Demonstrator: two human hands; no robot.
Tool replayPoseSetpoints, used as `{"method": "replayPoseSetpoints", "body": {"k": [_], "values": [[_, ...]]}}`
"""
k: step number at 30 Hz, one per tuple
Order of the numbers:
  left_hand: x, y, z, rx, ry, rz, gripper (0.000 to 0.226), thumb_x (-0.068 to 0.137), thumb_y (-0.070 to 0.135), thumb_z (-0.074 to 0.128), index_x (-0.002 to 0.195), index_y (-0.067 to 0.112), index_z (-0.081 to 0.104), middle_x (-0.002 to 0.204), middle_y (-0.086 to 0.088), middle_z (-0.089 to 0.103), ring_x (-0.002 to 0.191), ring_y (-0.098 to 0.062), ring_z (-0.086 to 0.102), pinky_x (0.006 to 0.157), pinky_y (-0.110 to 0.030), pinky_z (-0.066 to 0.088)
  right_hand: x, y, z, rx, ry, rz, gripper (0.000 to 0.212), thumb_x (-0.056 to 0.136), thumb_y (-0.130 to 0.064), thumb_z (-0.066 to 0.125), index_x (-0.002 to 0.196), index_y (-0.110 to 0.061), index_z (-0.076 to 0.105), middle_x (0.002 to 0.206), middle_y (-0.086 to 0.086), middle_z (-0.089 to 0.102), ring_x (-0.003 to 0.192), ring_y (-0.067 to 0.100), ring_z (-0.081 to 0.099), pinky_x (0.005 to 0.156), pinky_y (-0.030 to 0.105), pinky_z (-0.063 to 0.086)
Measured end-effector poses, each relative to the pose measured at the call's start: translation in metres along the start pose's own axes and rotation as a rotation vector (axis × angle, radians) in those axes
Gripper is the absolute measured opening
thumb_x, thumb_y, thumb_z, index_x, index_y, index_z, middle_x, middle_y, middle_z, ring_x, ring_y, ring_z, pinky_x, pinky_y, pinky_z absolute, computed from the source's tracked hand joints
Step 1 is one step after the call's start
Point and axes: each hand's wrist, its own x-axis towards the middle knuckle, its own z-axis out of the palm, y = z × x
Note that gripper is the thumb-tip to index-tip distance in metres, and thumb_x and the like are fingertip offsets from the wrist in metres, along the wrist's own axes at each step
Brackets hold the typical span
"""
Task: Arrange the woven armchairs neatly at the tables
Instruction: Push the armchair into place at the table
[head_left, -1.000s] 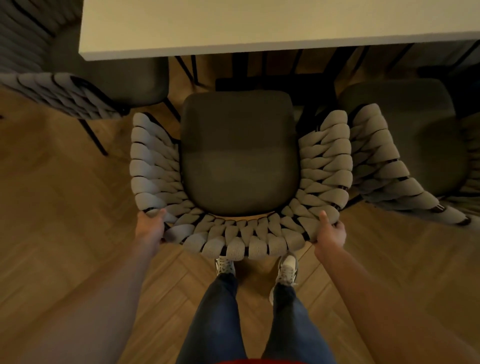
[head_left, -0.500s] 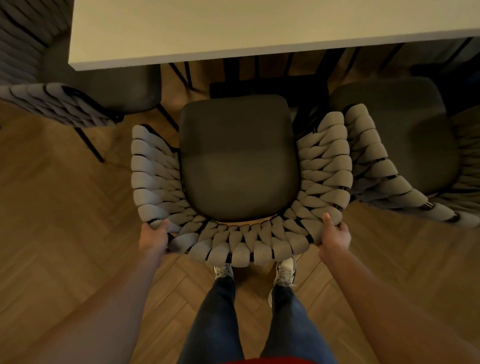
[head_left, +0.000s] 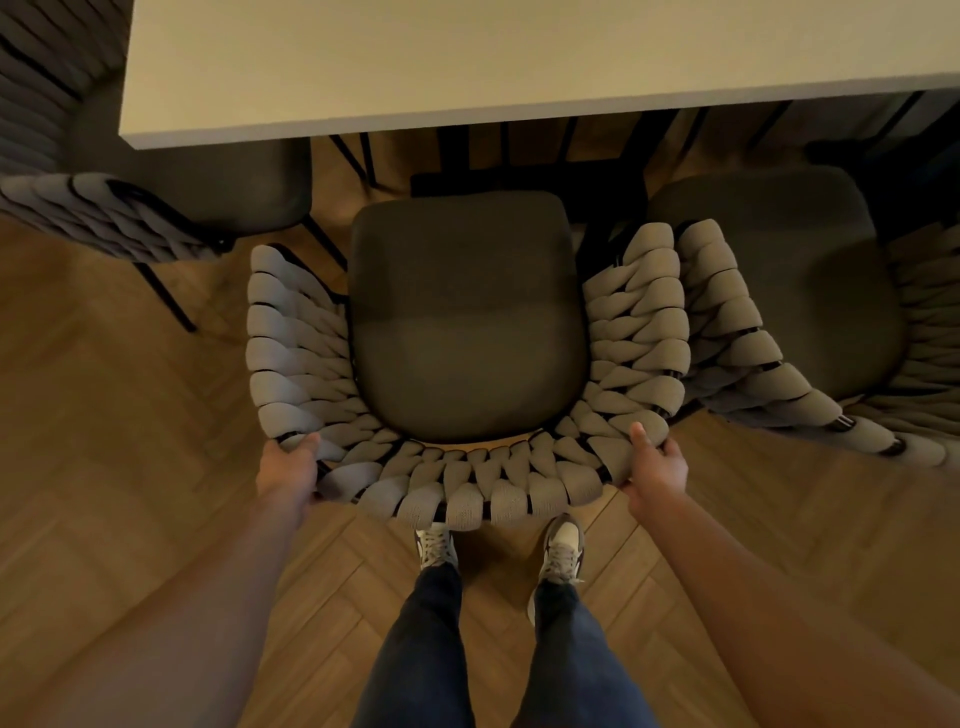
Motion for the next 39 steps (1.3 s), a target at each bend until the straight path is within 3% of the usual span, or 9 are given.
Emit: {"method": "replayPoseSetpoints", "body": {"k": [6, 12, 26, 39], "values": [[0.003, 0.003, -0.003, -0.01, 0.01, -0.003, 0.05, 0.1, 0.028, 0.057, 0.145, 0.017, 0.039, 0.141, -0.014, 0.05, 0.121, -0.039, 0.053, 0.078, -0.052, 0.053, 0.0, 0.004, 0.002, 0.021, -0.028, 0.029, 0.06, 0.097, -0.025, 0.061, 0.15, -0.015, 0.036, 0.142, 0.012, 0.053, 0.126, 0.031, 0.055, 0.102, 0.056, 0.048], [0.002, -0.005, -0.007, 0.031, 0.032, 0.005, 0.06, 0.099, 0.032, 0.058, 0.151, 0.018, 0.031, 0.146, -0.015, 0.045, 0.125, -0.04, 0.05, 0.088, -0.058, 0.053, 0.001, 0.003, 0.0, 0.01, -0.032, 0.02, 0.056, 0.098, -0.025, 0.06, 0.148, -0.014, 0.039, 0.139, 0.012, 0.056, 0.123, 0.031, 0.057, 0.1, 0.054, 0.05], [0.002, -0.01, -0.01, 0.056, 0.029, 0.015, 0.064, 0.098, 0.034, 0.06, 0.152, 0.018, 0.031, 0.145, -0.017, 0.046, 0.122, -0.043, 0.052, 0.085, -0.06, 0.055, 0.001, 0.005, 0.001, -0.011, -0.024, 0.012, 0.052, 0.097, -0.027, 0.062, 0.144, -0.015, 0.045, 0.132, 0.009, 0.059, 0.115, 0.028, 0.06, 0.099, 0.053, 0.05], [0.007, -0.011, -0.006, 0.087, 0.043, -0.001, 0.061, 0.097, 0.036, 0.06, 0.149, 0.019, 0.034, 0.142, -0.016, 0.048, 0.121, -0.041, 0.053, 0.087, -0.061, 0.054, 0.006, 0.006, 0.002, 0.0, 0.022, 0.002, 0.056, 0.096, -0.028, 0.063, 0.147, -0.016, 0.043, 0.137, 0.009, 0.056, 0.122, 0.029, 0.057, 0.1, 0.054, 0.05]]}}
